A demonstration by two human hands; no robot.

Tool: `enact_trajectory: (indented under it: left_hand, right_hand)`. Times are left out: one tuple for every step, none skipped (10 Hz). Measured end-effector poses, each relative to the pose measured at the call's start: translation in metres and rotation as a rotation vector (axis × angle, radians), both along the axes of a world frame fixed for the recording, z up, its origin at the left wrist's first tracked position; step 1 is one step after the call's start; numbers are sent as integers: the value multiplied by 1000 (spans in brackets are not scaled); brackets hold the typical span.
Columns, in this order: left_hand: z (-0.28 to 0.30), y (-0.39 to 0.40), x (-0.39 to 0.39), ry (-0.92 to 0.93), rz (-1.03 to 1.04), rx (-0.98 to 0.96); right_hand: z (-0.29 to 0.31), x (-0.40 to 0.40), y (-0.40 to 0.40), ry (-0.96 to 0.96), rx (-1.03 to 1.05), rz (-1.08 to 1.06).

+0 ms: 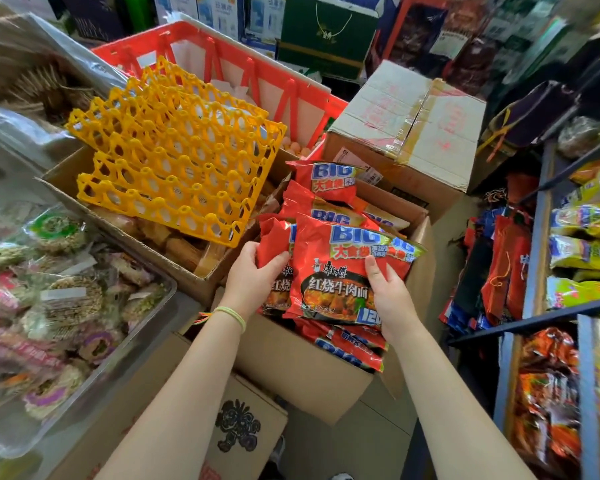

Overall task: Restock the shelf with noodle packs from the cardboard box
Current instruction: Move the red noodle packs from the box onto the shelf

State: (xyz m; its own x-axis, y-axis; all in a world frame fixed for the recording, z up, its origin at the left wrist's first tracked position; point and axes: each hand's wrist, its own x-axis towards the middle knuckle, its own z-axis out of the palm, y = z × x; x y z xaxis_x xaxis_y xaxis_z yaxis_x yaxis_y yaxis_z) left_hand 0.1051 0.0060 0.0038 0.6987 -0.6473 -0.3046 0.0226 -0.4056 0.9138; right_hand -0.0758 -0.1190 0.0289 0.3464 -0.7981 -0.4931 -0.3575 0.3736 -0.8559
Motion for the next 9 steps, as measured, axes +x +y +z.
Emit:
enact_trajectory:
  left_hand:
    - [20,2,-7,-94,42,-118]
    - [52,2,-12,-59,96,-319]
    - [88,-12,-28,145,25,-538]
    - [101,-37,-60,140,-166,-533]
    - [102,-54,-111,227,-363,-446]
    - [108,-56,-176,488,-541,-337]
    - [117,-29,-241,718,-839,-298]
    - [144,7,-318,614,-1082,-298]
    - [178,87,-422,531,-1292,-340]
  right_hand:
    - [4,-12,-2,-40,29,-39]
    - [21,-27,0,-172,41,-80]
    - [44,-47,2,-303,28,-174]
    - [69,-81,8,-285,-50,-239]
    - [93,-130,25,-156,-172,-299]
    - [108,-193,55,-46,-178,-426]
    - [122,-261,101,22,-276,-580]
    - [139,-333,169,43,-419,-784]
    - [161,-413,268,80,-448,-931]
